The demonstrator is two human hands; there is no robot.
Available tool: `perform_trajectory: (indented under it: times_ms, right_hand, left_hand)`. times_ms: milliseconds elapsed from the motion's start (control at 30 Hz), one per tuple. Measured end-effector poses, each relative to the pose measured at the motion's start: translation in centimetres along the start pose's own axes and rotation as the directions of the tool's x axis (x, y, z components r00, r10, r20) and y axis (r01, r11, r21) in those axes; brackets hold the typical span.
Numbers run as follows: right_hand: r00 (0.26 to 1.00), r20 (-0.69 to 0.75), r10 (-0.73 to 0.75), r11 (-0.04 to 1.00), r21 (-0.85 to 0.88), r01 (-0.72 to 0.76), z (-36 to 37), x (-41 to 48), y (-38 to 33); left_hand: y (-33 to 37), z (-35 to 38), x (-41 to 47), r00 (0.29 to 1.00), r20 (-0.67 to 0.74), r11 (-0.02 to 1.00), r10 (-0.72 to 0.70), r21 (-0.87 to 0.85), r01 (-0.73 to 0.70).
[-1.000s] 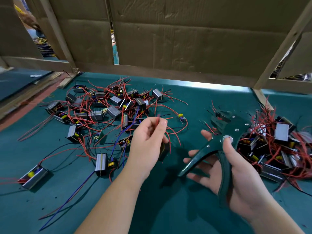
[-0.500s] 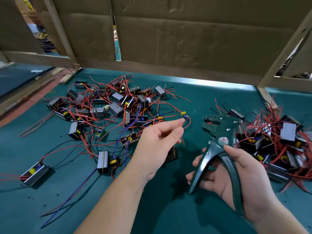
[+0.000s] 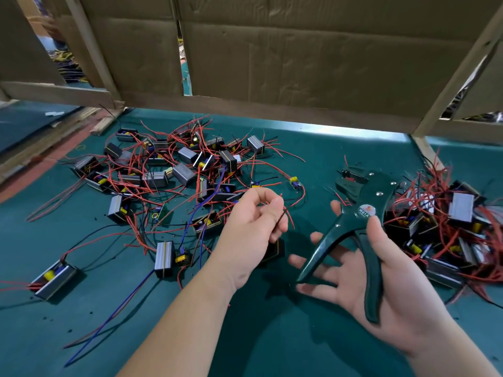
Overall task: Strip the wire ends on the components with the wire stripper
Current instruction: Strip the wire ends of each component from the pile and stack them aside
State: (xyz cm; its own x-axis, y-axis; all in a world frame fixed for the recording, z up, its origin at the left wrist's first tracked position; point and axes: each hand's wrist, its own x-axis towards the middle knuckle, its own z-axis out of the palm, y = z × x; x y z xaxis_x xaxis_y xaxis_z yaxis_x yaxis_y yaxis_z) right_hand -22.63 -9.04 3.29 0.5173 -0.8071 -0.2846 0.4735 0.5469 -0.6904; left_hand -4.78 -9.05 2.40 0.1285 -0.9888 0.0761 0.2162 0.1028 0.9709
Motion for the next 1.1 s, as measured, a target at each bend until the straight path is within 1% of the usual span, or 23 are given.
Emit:
perform_trajectory:
  times_ms: [100,167,233,267,333,433,600,767,867,933,1000,1100]
  right_hand:
    - [0.998,0.058,0.013,0.999,-0.042,-0.010,0.0,-0.4,-0.1]
    - [0.988,0.147,0.052,0.997,-0.068,-0.042,0.0,-0.7,-0.2]
    - [0.966,0.252,0.057,0.996,-0.074,-0.040,0.3,-0.9,0.0]
    - [0.957,0.290,0.033,0.997,-0.070,-0.013,0.5,-1.0,0.3]
    - [0.945,0.321,-0.056,0.996,-0.044,0.074,0.8,-0.9,0.8]
    - [0.939,0.313,-0.146,0.986,-0.026,0.162,1.1,-0.8,1.2]
    - [0.955,0.256,-0.152,0.980,-0.089,0.180,1.2,-0.7,1.0]
    - [0.954,0.251,-0.165,0.979,-0.077,0.189,1.1,-0.7,0.7]
    - [0.961,0.218,-0.173,0.980,-0.057,0.189,1.1,-0.7,0.4]
    - [0.962,0.197,-0.190,0.978,-0.054,0.204,1.0,-0.7,0.2]
    - [0.961,0.189,-0.202,0.975,-0.057,0.217,1.0,-0.6,0.0]
    - [0.962,0.182,-0.202,0.977,-0.028,0.211,0.9,-0.6,-0.1]
  left_hand:
    - [0.0,0.3,-0.1,0.996,-0.022,0.993,0.092,0.077,-0.090]
    - [-0.1,0.3,-0.1,0.989,-0.058,0.986,0.137,0.104,-0.131]
    - [-0.1,0.2,-0.1,0.976,-0.082,0.969,0.200,0.162,-0.185]
    - [-0.1,0.2,-0.2,0.971,-0.073,0.958,0.226,0.196,-0.208]
    - [-0.2,0.3,-0.3,0.969,-0.034,0.944,0.245,0.234,-0.230]
    - [-0.3,0.8,-0.5,0.969,0.008,0.931,0.247,0.276,-0.240]
    - [-0.5,0.8,-0.6,0.975,0.030,0.910,0.222,0.354,-0.218]
    - [-0.3,1.1,-0.7,0.987,0.047,0.932,0.154,0.326,-0.161]
    - [-0.2,1.1,-0.8,0.989,0.087,0.942,0.117,0.307,-0.138]
    - [-0.1,0.9,-0.8,0.983,0.104,0.914,0.153,0.363,-0.180]
    - [0.1,0.7,-0.7,0.968,0.134,0.863,0.211,0.439,-0.249]
    - [0.3,0.5,-0.6,0.958,0.133,0.821,0.254,0.493,-0.286]
